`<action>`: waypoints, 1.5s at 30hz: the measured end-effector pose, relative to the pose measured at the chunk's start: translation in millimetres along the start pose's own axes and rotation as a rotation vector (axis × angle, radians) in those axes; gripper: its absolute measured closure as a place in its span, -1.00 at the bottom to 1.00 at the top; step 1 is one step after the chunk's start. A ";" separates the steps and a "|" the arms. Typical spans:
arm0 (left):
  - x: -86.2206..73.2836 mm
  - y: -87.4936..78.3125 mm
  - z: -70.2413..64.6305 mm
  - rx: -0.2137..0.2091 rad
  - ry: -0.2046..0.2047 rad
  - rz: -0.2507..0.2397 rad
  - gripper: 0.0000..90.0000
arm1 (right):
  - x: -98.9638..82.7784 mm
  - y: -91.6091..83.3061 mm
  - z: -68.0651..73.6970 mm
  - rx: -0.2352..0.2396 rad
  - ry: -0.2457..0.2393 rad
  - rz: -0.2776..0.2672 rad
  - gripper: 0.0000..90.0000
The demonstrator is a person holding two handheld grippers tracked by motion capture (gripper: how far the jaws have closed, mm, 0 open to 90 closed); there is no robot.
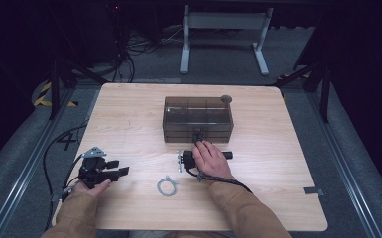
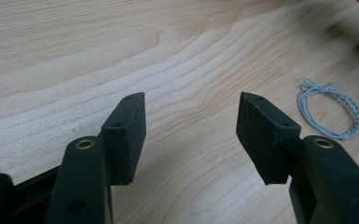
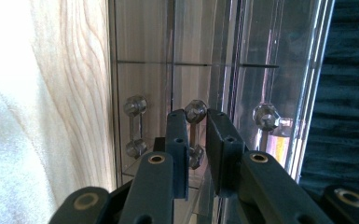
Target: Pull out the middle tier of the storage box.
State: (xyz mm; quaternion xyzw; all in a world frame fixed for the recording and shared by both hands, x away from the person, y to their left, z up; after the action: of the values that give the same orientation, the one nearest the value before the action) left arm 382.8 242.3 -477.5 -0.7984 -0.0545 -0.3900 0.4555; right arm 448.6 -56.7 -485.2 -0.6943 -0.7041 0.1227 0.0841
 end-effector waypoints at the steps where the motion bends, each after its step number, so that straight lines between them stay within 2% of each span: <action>1: 0.1 0.1 0.2 0.002 0.001 -0.001 -0.03 | 0.1 0.0 0.2 -0.002 -0.002 0.001 0.78; 18: 0.1 0.2 0.1 -0.001 0.001 0.000 -0.03 | 1.5 -0.7 -0.1 0.002 -0.006 0.009 0.79; 45: 3.1 3.5 -1.3 -0.008 0.005 0.004 -0.03 | 3.0 -26.4 3.6 0.037 0.000 0.010 0.78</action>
State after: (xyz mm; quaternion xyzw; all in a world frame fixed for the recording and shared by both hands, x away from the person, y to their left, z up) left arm 385.7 238.5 -477.5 -0.7992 -0.0503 -0.3914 0.4534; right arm 422.2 -54.1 -481.2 -0.6961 -0.6982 0.1362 0.0966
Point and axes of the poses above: each handheld gripper's, and its own axes: y roughly forward along the jaws, x roughly out of its top, z roughly to its left, the point moved 4 cm from there along y, roughly forward along the jaws, and after that the axes turned 2 degrees about z, right-handed, at the moved point
